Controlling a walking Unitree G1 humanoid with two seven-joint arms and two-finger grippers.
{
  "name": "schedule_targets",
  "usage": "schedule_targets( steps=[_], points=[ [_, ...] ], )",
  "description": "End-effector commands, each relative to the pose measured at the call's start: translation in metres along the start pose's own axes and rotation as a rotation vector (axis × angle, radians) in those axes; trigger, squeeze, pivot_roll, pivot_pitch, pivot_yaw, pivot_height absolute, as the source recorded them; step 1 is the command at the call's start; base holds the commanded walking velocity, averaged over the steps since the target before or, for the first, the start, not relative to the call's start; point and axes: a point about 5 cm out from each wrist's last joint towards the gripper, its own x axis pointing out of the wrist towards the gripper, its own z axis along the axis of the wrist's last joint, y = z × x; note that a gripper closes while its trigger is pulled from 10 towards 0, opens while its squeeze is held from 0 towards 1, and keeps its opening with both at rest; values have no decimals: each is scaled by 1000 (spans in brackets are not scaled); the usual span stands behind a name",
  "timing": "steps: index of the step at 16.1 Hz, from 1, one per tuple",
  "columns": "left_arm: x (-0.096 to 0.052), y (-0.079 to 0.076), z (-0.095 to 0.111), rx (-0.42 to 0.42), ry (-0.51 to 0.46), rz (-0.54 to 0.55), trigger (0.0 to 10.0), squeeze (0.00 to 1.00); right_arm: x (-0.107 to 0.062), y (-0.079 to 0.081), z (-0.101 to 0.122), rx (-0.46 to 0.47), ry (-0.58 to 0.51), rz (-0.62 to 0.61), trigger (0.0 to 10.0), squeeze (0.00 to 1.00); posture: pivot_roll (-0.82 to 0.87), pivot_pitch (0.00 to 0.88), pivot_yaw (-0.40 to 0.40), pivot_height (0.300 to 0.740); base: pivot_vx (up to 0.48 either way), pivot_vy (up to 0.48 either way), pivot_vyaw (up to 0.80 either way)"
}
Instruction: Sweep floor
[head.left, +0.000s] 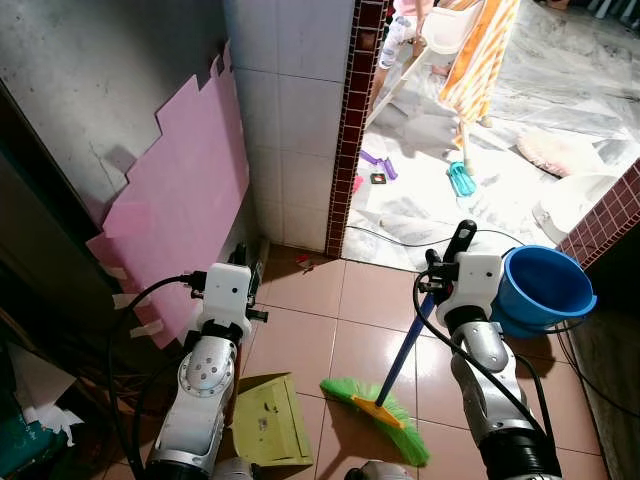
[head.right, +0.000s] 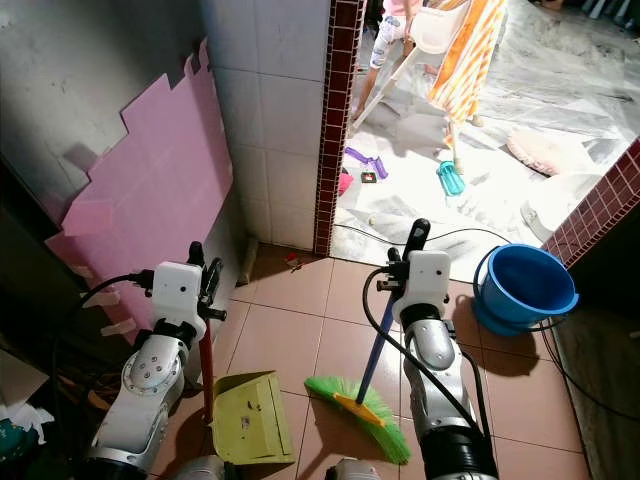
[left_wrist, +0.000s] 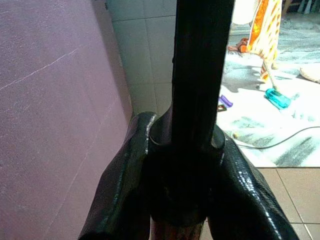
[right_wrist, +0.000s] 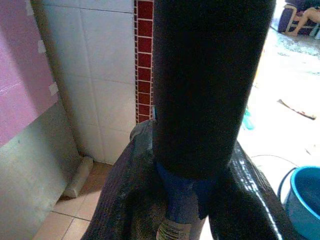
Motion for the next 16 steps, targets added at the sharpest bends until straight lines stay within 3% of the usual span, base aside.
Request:
schedule_targets(
  steps=[1, 16],
  points=[
    [-1, -6, -6, -4, 34, -20, 10000, 0, 0, -5, 1, -48, 12, 3, 10000, 0, -83, 0, -56, 740, 0, 0, 0],
    [-4, -5, -8, 5, 42, -17, 10000, 0, -2, -7, -2, -54, 29, 18, 10000, 0, -82, 5, -61, 740, 0, 0, 0]
  ],
)
